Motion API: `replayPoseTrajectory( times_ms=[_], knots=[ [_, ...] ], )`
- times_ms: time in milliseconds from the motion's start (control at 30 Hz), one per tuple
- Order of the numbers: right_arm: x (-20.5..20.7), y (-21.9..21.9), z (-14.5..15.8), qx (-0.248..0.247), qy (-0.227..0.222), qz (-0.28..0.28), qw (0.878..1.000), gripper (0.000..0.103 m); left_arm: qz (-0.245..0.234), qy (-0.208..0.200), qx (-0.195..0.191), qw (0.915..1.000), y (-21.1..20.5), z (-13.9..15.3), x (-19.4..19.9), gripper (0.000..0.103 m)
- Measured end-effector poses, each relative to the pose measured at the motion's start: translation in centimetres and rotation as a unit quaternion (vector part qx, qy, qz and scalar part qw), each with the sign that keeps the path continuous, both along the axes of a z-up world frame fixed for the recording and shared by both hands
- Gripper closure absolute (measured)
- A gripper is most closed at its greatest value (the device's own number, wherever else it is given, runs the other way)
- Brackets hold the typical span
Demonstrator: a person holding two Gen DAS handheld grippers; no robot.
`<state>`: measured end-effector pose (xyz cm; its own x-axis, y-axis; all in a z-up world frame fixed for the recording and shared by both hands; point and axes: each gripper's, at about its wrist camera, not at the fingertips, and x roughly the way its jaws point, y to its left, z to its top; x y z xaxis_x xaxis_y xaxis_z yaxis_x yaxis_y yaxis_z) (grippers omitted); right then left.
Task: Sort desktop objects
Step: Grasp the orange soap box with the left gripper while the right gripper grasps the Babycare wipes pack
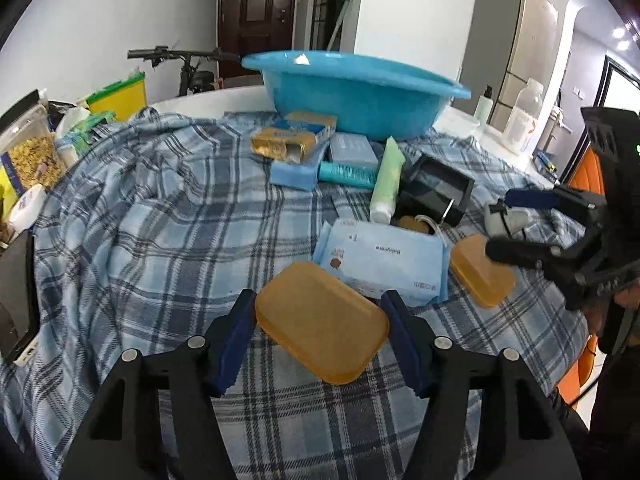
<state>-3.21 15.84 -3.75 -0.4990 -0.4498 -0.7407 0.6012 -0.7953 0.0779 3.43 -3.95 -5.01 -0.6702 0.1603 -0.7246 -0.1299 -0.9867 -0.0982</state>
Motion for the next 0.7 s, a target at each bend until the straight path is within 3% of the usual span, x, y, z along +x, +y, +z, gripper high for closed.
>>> replayPoseTrajectory(
  times_ms=[267,400,533,700],
  knots=[
    [2.0,-5.0,0.5,0.027,0.034,0.067,0.997,0.000,0.006,0.018,0.012,0.9997,-1.2,1.1,1.2,0.037],
    [1.6,-6.6,-0.4,0.049,0.033,0.057,0.997,0.000,0.009,0.017,0.014,0.9997,-1.6,1.2,1.5,0.037],
    [1.0,-7.3,-1.2,0.030,0.011,0.069,0.997,0.000,0.013,0.023,0.020,0.9995,-2.0,1.4,1.7,0.037],
    [1.1,-8.1,-1.3,0.030,0.019,0.076,0.996,0.004,0.010,0.022,0.021,0.9995,-2.0,1.2,1.9,0.037]
  ],
)
